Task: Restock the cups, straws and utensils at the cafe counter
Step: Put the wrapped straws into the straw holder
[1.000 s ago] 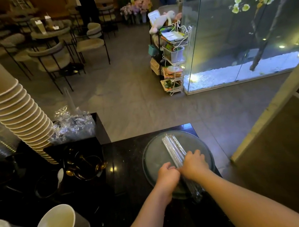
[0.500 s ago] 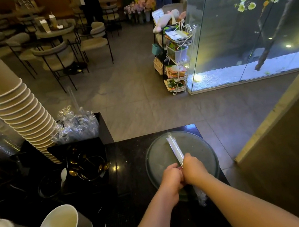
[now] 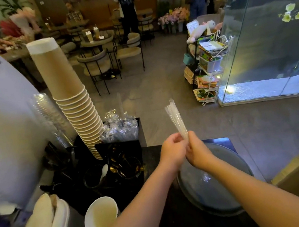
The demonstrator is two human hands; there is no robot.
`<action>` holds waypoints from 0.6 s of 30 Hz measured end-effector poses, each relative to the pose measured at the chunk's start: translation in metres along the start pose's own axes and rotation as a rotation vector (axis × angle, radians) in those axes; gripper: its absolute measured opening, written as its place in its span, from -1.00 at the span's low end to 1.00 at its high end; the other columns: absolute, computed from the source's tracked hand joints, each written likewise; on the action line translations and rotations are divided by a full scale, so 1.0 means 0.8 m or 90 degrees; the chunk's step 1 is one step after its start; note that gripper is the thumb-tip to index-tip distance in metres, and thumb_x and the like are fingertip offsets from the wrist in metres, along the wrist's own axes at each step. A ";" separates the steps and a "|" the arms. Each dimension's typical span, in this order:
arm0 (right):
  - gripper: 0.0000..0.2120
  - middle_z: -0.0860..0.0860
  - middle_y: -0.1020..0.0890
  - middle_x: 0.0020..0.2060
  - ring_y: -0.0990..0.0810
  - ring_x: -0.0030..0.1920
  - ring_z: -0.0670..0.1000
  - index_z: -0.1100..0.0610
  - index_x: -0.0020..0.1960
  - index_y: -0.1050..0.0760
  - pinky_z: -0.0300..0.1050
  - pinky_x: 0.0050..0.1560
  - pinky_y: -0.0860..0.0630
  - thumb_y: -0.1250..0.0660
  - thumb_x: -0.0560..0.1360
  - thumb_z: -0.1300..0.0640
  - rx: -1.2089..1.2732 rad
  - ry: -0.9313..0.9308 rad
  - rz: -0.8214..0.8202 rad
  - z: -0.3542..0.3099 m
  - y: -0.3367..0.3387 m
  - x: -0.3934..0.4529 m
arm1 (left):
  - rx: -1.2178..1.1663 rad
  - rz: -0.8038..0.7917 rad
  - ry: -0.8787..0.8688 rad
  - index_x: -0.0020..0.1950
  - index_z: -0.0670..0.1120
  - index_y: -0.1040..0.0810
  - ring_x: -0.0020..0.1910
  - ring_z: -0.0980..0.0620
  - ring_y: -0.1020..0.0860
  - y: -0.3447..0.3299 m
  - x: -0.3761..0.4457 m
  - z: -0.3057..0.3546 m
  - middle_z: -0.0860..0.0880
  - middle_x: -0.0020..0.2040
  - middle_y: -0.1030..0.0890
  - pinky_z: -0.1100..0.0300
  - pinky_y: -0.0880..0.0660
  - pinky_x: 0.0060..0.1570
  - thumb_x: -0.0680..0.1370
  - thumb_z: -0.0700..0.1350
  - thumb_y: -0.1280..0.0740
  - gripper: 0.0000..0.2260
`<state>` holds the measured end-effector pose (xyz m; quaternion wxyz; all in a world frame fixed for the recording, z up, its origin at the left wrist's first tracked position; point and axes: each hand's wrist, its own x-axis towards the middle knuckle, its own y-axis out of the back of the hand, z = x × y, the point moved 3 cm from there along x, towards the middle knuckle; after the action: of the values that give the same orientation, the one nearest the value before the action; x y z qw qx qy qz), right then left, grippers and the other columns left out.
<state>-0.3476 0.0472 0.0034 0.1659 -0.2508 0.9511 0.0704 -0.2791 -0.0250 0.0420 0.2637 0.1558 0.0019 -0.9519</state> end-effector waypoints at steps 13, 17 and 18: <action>-0.50 0.19 -0.62 0.09 -0.63 0.03 0.19 0.11 0.57 -0.08 0.23 0.06 -0.58 -0.11 0.68 0.05 -0.428 0.457 -0.109 -0.191 -0.126 0.018 | 0.291 0.159 -0.262 -0.21 -0.15 -0.62 -0.31 0.06 -0.58 0.166 0.040 0.195 0.00 -0.29 -0.63 0.13 -0.54 -0.29 0.43 0.06 -0.51 -0.73; -0.48 0.22 -0.63 0.08 -0.63 0.02 0.24 0.17 0.57 -0.02 0.20 0.04 -0.55 -0.09 0.68 0.06 -0.458 0.497 -0.074 -0.226 -0.144 0.029 | 0.230 0.161 -0.304 -0.06 -0.12 -0.62 -0.11 -0.05 -0.67 0.188 0.043 0.235 -0.09 -0.09 -0.67 -0.07 -0.65 -0.06 0.46 -0.06 -0.51 -0.82; -0.52 0.24 -0.62 0.07 -0.62 0.02 0.26 0.23 0.52 -0.11 0.19 0.03 -0.54 -0.09 0.68 0.07 -0.460 0.508 -0.059 -0.231 -0.148 0.033 | 0.221 0.161 -0.314 -0.02 -0.08 -0.61 -0.07 -0.04 -0.66 0.192 0.044 0.243 -0.06 -0.04 -0.66 -0.07 -0.64 -0.03 0.47 -0.08 -0.51 -0.84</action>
<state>-0.3619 -0.1072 0.1613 -0.3021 -0.3411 0.8432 0.2852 -0.2878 -0.1913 0.2287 0.3416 -0.0381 -0.2434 -0.9070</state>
